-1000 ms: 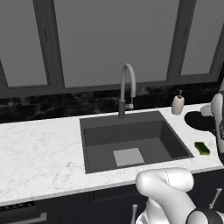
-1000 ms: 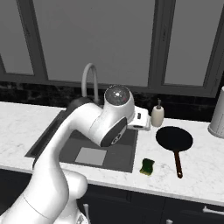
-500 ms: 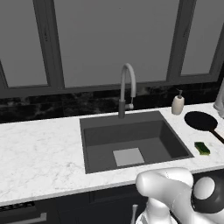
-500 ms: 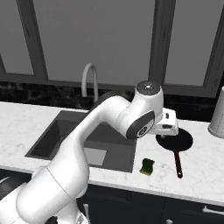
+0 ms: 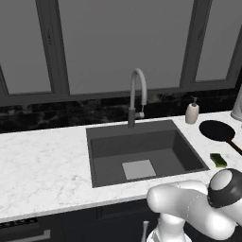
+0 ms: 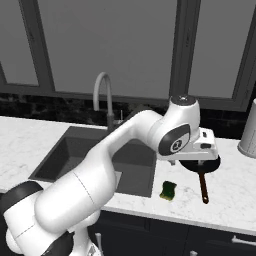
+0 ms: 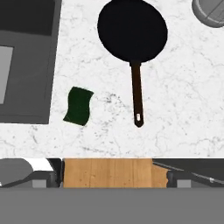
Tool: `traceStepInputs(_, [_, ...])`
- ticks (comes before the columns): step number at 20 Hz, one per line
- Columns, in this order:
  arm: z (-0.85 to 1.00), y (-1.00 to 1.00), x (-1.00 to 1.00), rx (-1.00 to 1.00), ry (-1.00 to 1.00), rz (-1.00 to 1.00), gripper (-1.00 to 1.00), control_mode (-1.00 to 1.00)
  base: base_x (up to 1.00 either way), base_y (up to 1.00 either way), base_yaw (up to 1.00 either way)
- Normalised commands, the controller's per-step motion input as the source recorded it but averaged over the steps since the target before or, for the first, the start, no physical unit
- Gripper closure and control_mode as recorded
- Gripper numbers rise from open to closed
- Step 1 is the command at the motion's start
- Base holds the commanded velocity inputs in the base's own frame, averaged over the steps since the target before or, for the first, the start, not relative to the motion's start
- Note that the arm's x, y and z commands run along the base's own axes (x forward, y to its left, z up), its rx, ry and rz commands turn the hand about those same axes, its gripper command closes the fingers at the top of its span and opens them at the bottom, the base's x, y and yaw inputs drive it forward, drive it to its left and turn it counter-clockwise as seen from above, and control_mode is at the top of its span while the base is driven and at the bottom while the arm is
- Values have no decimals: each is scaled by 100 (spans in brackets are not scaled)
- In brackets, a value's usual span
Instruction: Pick the pan and sponge and place them into the sink. Then turn on the water.
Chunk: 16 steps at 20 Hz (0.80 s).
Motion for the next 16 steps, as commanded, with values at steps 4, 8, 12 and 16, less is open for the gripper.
traceStepInputs(4, [-48,0,1,-1,0,2,-100,-100,0,0,0])
traceStepInputs(8, [-44,0,9,0,0,2,-100,-100,0,0,0])
traceStepInputs(12, [-36,0,15,0,2,1,-100,-100,0,0,0])
traceStepInputs(16, [-31,-1,25,0,7,1,-100,-100,0,0,0])
